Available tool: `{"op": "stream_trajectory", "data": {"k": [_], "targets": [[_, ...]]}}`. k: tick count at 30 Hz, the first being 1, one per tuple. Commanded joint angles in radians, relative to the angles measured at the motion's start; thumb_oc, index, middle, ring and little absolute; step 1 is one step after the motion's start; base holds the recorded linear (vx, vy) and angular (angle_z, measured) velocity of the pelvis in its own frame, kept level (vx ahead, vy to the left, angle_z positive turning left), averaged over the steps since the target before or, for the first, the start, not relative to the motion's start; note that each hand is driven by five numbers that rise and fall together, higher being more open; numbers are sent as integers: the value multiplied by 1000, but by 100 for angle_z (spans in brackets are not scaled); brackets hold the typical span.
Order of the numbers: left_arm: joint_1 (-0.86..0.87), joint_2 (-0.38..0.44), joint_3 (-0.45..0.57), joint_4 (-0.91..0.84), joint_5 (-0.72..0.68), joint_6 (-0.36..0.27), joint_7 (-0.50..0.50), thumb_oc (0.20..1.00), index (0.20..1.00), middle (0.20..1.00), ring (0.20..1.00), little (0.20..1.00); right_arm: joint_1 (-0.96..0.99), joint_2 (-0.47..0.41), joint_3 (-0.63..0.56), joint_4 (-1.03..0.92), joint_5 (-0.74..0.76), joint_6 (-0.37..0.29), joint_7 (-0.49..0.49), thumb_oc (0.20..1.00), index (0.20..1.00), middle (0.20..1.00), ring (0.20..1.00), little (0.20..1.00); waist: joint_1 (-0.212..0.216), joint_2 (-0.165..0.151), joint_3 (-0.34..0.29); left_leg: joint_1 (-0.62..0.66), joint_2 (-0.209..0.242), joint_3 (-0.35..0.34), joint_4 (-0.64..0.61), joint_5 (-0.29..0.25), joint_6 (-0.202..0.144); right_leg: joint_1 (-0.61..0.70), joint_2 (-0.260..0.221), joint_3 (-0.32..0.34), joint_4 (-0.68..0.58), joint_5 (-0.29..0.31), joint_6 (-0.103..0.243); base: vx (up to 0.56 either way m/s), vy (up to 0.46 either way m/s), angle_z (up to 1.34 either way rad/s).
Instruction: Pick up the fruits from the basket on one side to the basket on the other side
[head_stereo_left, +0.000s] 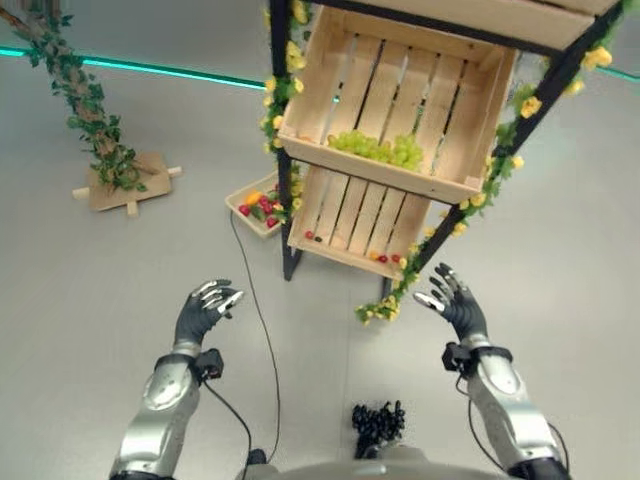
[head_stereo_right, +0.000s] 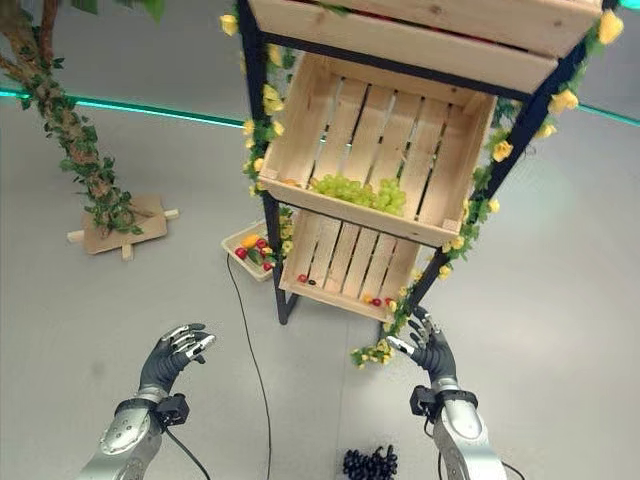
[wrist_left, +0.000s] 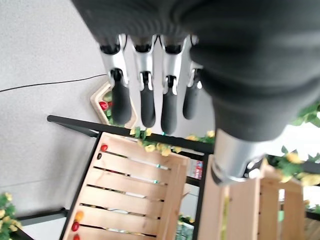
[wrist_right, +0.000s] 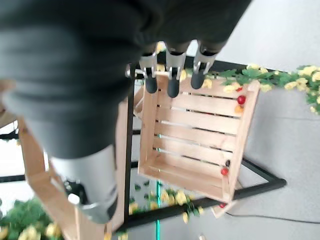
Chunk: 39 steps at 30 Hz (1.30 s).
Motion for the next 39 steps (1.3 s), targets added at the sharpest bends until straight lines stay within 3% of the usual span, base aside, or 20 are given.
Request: {"op": "stream_trajectory", "data": {"k": [1,6,25,26,27,33,35,36,37,39], "targets": [[-54,-10,38,-110,29,-40,-29,200,200,200,200,200,-34,-27,-38,-57,-16,-41,7,1000,1000,1000,1000,1000,6,4,8,44,-104,4,-35,-67,111,27,-10,22,-27,-8,73,85,15,10],[-41,-24,35,-104,-8,-32,-29,200,200,200,200,200,-39,-35,-44,-62,-7,-33,13,1000,1000,1000,1000,1000,4,11,-3,50,-106,27,-30,-76,116,59,0,37,-50,-16,68,69,-3,-14],[-12,-30,39,-97,-17,-24,-28,200,200,200,200,200,-31,-27,-37,-59,-18,-21,21,1000,1000,1000,1000,1000,0,-18,-8,45,-122,33,-37,-74,130,78,-25,55,-53,4,88,2,7,-3],[-13,-29,39,-96,-16,-24,-27,404,404,404,404,404,-33,-27,-36,-57,-19,-21,22,1000,1000,1000,1000,1000,0,-19,-7,45,-123,33,-37,-74,131,77,-26,58,-48,6,89,-46,43,0],[-14,-27,39,-93,-7,-23,-24,1000,1000,1000,1000,1000,-32,-28,-35,-57,-22,-20,22,1000,1000,1000,1000,1000,-1,-23,-5,46,-123,35,-38,-74,133,70,-29,61,-40,10,92,-37,37,0],[-21,-13,28,-95,25,-15,-31,1000,1000,1000,1000,1000,-26,-28,-44,-53,-25,-17,21,1000,1000,1000,1000,1000,-8,-41,5,45,-129,41,-41,-67,139,52,-40,65,-30,47,105,-55,44,0],[-26,-8,19,-91,27,-11,-35,1000,1000,1000,1000,1000,-13,-23,-54,-52,-27,-19,18,1000,1000,1000,1000,1000,-20,-58,19,42,-131,50,-43,-62,140,28,-46,75,-27,88,120,-104,20,-2],[-32,-4,15,-88,32,-10,-35,1000,1000,1000,1000,1000,-4,-18,-65,-60,-34,-21,16,1000,1000,1000,1000,1000,-33,-61,37,41,-118,61,-43,-60,139,-8,-46,114,-1,122,151,-110,11,-9],[-34,-4,15,-87,32,-10,-35,1000,1000,1000,1000,1000,-4,-17,-65,-60,-34,-20,16,1000,1000,1000,1000,1000,-32,-65,35,35,-121,62,-43,-54,140,-14,-50,115,-3,128,149,-111,-18,-16],[-51,4,-8,-65,40,-10,-38,1000,1000,1000,1000,1000,31,-5,-86,-63,-35,-26,15,1000,1000,1000,1000,1000,-40,-57,43,18,-78,86,-42,-42,134,-11,-46,160,27,75,145,-165,-36,-20]]}}
